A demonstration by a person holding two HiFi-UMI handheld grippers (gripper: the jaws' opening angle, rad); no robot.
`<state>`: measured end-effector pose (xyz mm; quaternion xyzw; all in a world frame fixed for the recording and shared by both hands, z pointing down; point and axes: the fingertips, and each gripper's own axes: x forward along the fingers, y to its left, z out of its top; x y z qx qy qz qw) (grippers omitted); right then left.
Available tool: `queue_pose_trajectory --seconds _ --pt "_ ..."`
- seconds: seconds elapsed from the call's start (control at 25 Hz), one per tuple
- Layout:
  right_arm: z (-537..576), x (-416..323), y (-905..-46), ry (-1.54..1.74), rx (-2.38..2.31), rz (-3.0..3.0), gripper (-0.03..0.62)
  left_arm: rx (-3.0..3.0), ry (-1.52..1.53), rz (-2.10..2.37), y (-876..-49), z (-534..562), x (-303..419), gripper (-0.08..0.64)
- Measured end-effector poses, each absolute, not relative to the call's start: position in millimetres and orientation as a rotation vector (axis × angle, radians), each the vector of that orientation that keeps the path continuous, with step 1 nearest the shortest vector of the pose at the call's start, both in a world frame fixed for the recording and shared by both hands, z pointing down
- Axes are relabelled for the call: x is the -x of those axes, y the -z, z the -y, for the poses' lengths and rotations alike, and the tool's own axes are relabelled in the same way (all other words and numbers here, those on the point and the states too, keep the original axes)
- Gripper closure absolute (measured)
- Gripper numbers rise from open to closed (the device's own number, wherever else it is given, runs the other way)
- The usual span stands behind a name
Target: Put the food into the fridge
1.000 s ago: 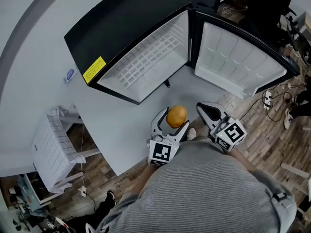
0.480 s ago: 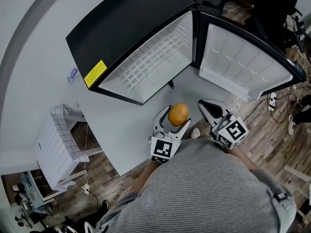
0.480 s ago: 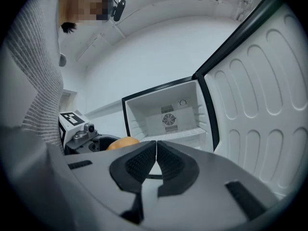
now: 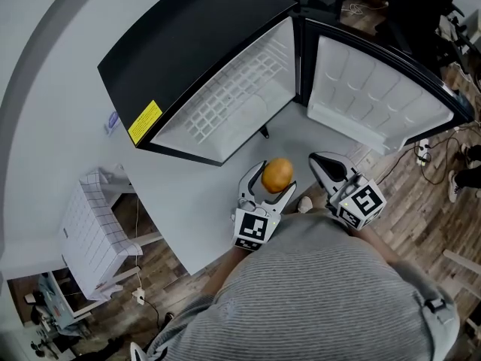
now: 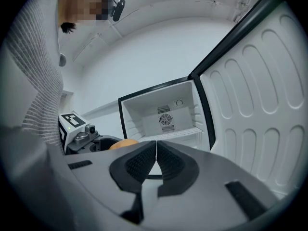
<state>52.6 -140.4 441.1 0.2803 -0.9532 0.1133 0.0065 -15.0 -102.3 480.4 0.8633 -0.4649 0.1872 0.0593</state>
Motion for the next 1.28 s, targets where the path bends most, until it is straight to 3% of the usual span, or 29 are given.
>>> queue_pose_trajectory --seconds 1.28 --pt "133.4 -65.6 -460.9 -0.403 -0.968 2.879 0.580 -2.492 -0.803 1.511 -576.1 210.0 81.1 0.193"
